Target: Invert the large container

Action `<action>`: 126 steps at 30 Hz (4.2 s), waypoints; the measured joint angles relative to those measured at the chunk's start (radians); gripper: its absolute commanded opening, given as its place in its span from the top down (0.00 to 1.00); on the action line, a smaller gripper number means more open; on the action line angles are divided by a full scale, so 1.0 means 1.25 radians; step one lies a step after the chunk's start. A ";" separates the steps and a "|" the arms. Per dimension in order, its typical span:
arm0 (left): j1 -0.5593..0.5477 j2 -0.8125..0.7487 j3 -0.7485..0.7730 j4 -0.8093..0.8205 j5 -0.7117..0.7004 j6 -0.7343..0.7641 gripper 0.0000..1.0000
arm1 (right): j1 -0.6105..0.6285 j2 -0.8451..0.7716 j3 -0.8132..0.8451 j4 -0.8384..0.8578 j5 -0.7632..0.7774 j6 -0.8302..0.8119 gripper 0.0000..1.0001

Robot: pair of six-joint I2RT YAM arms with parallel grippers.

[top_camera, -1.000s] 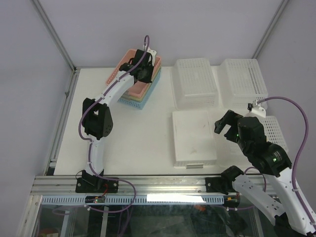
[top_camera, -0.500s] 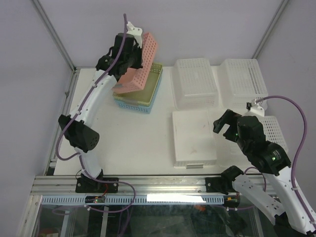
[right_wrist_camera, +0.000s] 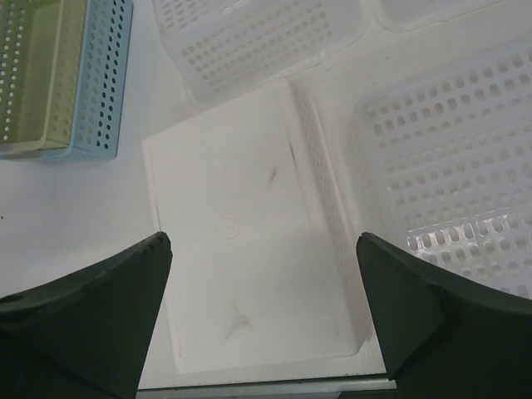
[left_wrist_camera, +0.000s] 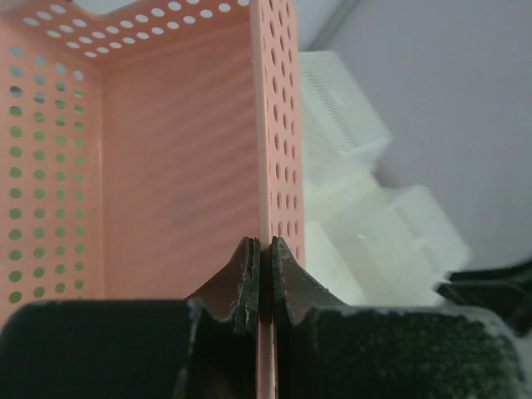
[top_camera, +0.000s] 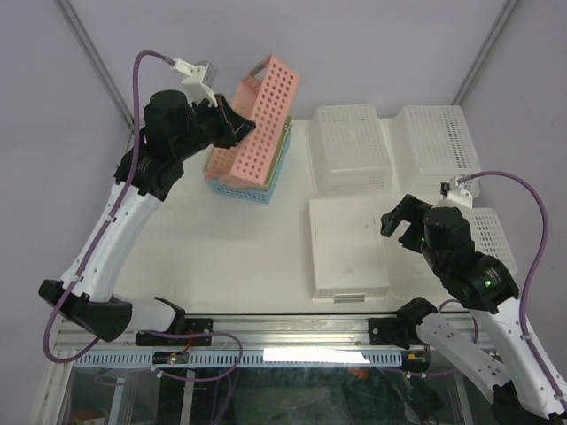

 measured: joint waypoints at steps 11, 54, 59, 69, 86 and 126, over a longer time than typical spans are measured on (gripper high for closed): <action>-0.022 -0.305 -0.540 0.271 0.232 -0.388 1.00 | 0.000 0.003 -0.035 0.041 -0.001 -0.003 0.02; 0.171 0.051 -0.724 0.862 0.269 -0.642 1.00 | 0.000 0.016 -0.067 0.078 -0.043 -0.002 0.01; 0.238 0.101 -0.696 0.869 0.290 -0.637 1.00 | 0.000 0.019 -0.073 0.106 -0.087 0.011 0.01; 0.394 0.144 -0.615 0.808 0.329 -0.598 1.00 | 0.000 0.018 -0.110 0.144 -0.144 0.045 0.01; 0.320 0.045 -0.617 0.768 0.386 -0.637 1.00 | 0.000 0.064 -0.111 0.197 -0.170 0.049 0.01; 0.262 0.342 -0.491 0.746 0.164 -0.592 0.01 | 0.000 -0.005 -0.098 0.022 -0.101 0.067 0.01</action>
